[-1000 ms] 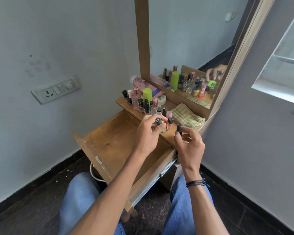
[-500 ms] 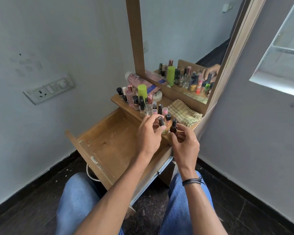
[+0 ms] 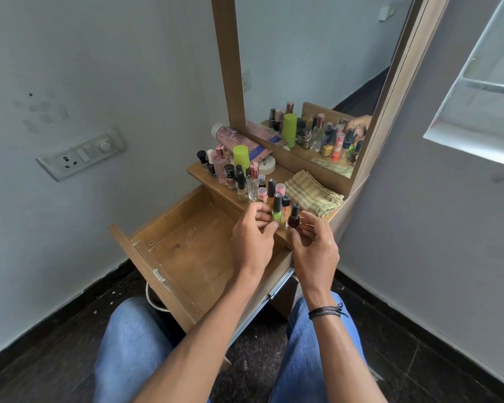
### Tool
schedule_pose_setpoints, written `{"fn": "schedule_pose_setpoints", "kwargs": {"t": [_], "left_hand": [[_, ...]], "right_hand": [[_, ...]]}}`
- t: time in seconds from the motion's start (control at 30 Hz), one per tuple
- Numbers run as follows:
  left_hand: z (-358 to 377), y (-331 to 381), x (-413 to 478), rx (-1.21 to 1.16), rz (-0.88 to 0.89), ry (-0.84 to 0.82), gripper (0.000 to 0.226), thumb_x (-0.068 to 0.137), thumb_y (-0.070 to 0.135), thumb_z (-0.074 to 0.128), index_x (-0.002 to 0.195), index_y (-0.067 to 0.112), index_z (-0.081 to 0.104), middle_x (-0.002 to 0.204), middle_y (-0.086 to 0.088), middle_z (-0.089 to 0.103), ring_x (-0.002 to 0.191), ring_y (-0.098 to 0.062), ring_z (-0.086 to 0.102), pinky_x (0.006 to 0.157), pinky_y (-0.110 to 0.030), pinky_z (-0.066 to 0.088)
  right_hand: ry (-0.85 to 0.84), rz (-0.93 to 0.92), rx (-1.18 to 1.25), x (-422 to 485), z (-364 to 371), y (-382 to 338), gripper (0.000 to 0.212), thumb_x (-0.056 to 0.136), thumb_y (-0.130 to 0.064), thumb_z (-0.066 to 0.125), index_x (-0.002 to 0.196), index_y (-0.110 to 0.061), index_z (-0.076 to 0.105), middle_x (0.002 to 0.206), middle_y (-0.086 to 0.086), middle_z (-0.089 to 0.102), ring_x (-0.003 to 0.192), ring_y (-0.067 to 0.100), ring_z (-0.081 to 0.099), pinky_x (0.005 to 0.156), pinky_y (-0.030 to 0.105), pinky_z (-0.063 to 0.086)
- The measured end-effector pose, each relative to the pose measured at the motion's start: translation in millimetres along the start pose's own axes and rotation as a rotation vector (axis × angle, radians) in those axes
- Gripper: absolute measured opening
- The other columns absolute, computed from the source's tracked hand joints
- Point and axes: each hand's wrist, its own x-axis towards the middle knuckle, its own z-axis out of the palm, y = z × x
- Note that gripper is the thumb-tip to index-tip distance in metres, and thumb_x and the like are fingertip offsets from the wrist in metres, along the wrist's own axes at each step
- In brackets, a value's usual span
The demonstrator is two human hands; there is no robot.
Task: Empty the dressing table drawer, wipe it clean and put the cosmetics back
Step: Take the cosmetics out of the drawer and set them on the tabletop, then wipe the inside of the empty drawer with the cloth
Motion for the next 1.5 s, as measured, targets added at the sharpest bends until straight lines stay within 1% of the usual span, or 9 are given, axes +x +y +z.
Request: {"fn": "schedule_pose_setpoints", "kwargs": {"t": [0.2, 0.5, 0.6, 0.77, 0.9, 1.03, 1.23, 1.37, 1.5], "left_hand": [[-12, -3, -22, -0.042, -0.046, -0.002, 0.029, 0.088, 0.003, 0.072, 0.11, 0.02, 0.062, 0.096, 0.005, 0.067, 0.084, 0.002, 0.066, 0.067, -0.009, 0.05], [-64, -27, -45, 0.051, -0.106, -0.008, 0.026, 0.09, 0.013, 0.071, 0.106, 0.031, 0.062, 0.101, 0.014, 0.065, 0.089, -0.001, 0.066, 0.075, -0.022, 0.057], [-89, -40, -45, 0.149, -0.114, 0.026, 0.026, 0.09, 0.015, 0.071, 0.104, 0.033, 0.061, 0.103, 0.02, 0.061, 0.097, -0.005, 0.063, 0.079, -0.029, 0.056], [-118, -57, -43, 0.364, -0.149, 0.085, 0.025, 0.09, 0.014, 0.07, 0.108, 0.03, 0.062, 0.116, 0.01, 0.061, 0.114, -0.015, 0.053, 0.085, -0.031, 0.044], [-134, -69, -49, 0.61, -0.265, 0.154, 0.054, 0.08, -0.009, 0.061, 0.119, 0.029, 0.062, 0.132, 0.003, 0.055, 0.126, -0.029, 0.039, 0.096, -0.047, 0.042], [-146, -77, -48, 0.58, -0.389, 0.134, 0.06, 0.079, -0.01, 0.055, 0.124, 0.028, 0.06, 0.14, 0.001, 0.042, 0.128, -0.029, 0.032, 0.09, -0.043, 0.044], [-150, -76, -49, 0.436, -0.387, 0.12, 0.069, 0.075, -0.016, 0.049, 0.132, 0.021, 0.049, 0.147, -0.003, 0.026, 0.131, -0.028, 0.026, 0.098, -0.034, 0.041], [-156, -69, -49, 0.38, -0.439, 0.103, 0.075, 0.074, -0.019, 0.043, 0.139, 0.019, 0.041, 0.15, -0.002, 0.021, 0.131, -0.025, 0.023, 0.094, -0.025, 0.032], [-161, -68, -46, 0.343, -0.485, 0.084, 0.077, 0.075, -0.016, 0.039, 0.143, 0.02, 0.037, 0.15, 0.0, 0.019, 0.129, -0.022, 0.021, 0.095, -0.022, 0.029]], "right_hand": [[-0.018, 0.018, 0.045, 2, -2, 1, 0.046, 0.085, -0.011, 0.081, 0.127, -0.022, 0.065, 0.111, -0.009, 0.07, 0.096, -0.001, 0.068, 0.091, 0.017, 0.054], [0.125, -0.218, -0.099, 28, -28, -4, 0.028, 0.089, 0.002, 0.067, 0.113, -0.013, 0.069, 0.106, -0.003, 0.066, 0.095, 0.016, 0.066, 0.085, 0.032, 0.056], [-0.042, -0.258, -0.316, 65, -36, -3, 0.029, 0.089, -0.007, 0.07, 0.118, -0.014, 0.072, 0.118, 0.002, 0.067, 0.109, 0.024, 0.058, 0.092, 0.025, 0.041], [-0.409, -0.32, -0.571, 102, -31, 4, 0.035, 0.089, -0.03, 0.076, 0.122, -0.017, 0.073, 0.124, 0.004, 0.069, 0.107, 0.031, 0.062, 0.094, 0.042, 0.052], [-0.344, -0.392, -0.632, 102, -27, 15, 0.025, 0.089, -0.029, 0.074, 0.111, -0.017, 0.077, 0.111, 0.007, 0.074, 0.094, 0.035, 0.065, 0.081, 0.044, 0.054], [-0.169, -0.269, -0.532, 93, -36, 11, 0.016, 0.088, -0.017, 0.07, 0.101, -0.011, 0.076, 0.098, 0.012, 0.072, 0.087, 0.039, 0.064, 0.072, 0.04, 0.05], [0.178, 0.049, -0.19, 49, -69, -22, 0.029, 0.084, -0.033, 0.066, 0.105, -0.017, 0.077, 0.102, 0.004, 0.075, 0.094, 0.025, 0.068, 0.083, 0.028, 0.047], [0.248, 0.197, -0.004, 11, -84, -45, 0.029, 0.08, -0.049, 0.073, 0.094, -0.025, 0.078, 0.086, -0.003, 0.075, 0.081, 0.014, 0.069, 0.08, 0.034, 0.056], [0.206, 0.27, 0.246, -29, -84, -62, 0.014, 0.077, -0.019, 0.067, 0.086, -0.018, 0.078, 0.073, -0.001, 0.069, 0.07, 0.013, 0.059, 0.065, 0.035, 0.048]]}}
